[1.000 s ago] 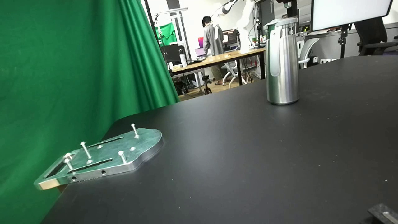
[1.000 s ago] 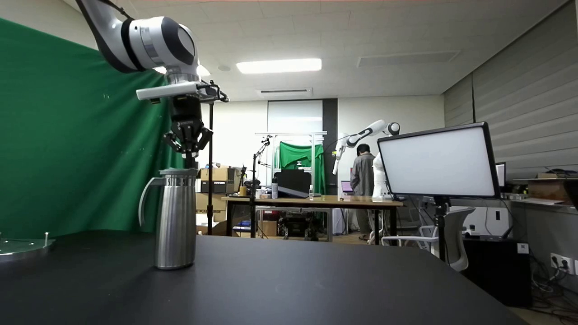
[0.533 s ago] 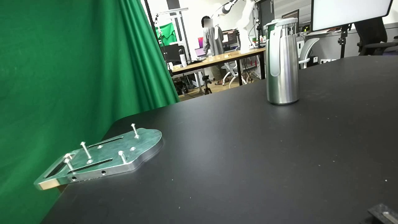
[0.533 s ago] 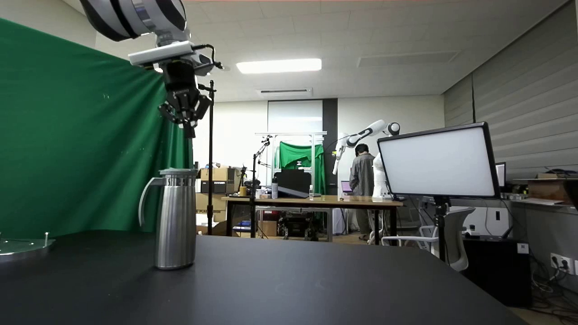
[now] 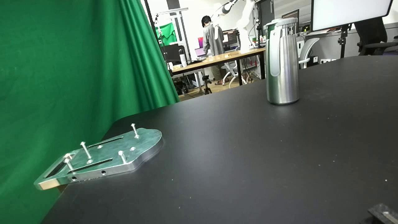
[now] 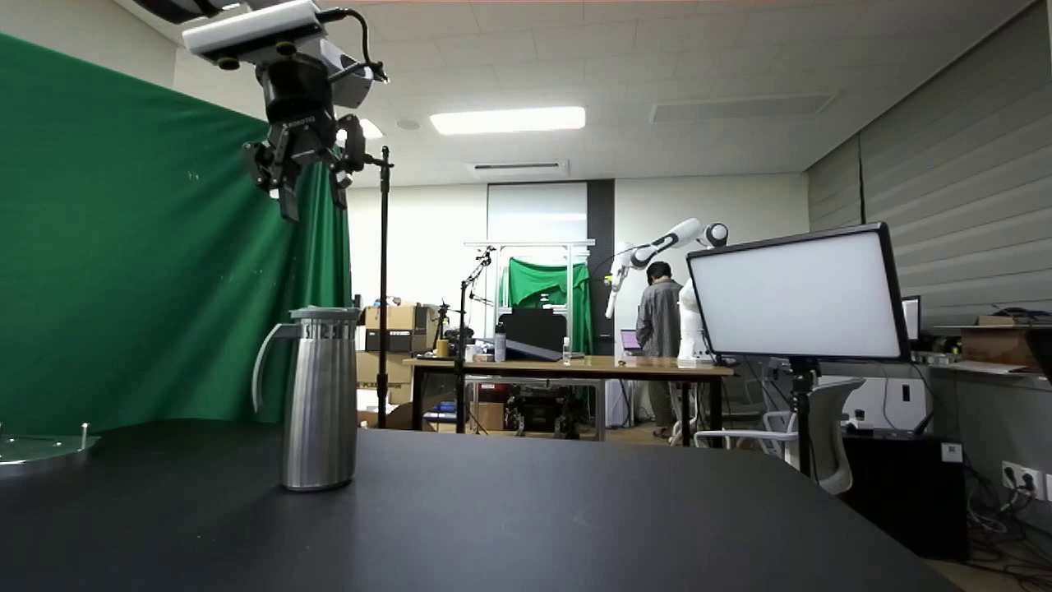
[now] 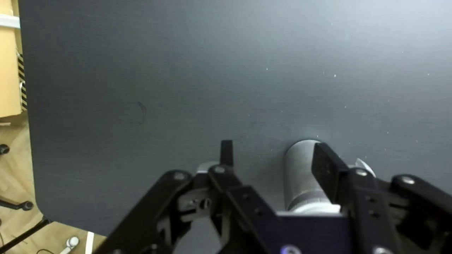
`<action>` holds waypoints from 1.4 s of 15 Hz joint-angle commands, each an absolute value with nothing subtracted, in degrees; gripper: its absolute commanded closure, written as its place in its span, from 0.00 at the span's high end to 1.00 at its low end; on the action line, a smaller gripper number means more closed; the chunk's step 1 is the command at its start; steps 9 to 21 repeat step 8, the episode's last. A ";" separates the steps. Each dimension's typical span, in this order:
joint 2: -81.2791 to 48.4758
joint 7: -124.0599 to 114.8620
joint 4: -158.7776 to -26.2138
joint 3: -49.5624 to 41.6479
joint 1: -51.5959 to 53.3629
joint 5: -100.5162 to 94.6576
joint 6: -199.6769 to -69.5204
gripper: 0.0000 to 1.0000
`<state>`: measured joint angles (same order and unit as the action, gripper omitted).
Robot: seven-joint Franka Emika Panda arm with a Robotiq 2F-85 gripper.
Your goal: Press down the object on top of the flask
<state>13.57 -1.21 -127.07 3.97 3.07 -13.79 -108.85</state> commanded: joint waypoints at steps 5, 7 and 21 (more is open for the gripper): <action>15.05 -0.97 -128.89 4.11 3.00 -13.64 -107.67 0.93; 14.85 -0.97 -128.89 4.11 3.00 -13.64 -107.78 0.93; 14.83 -0.97 -128.89 4.11 3.01 -13.64 -107.79 0.93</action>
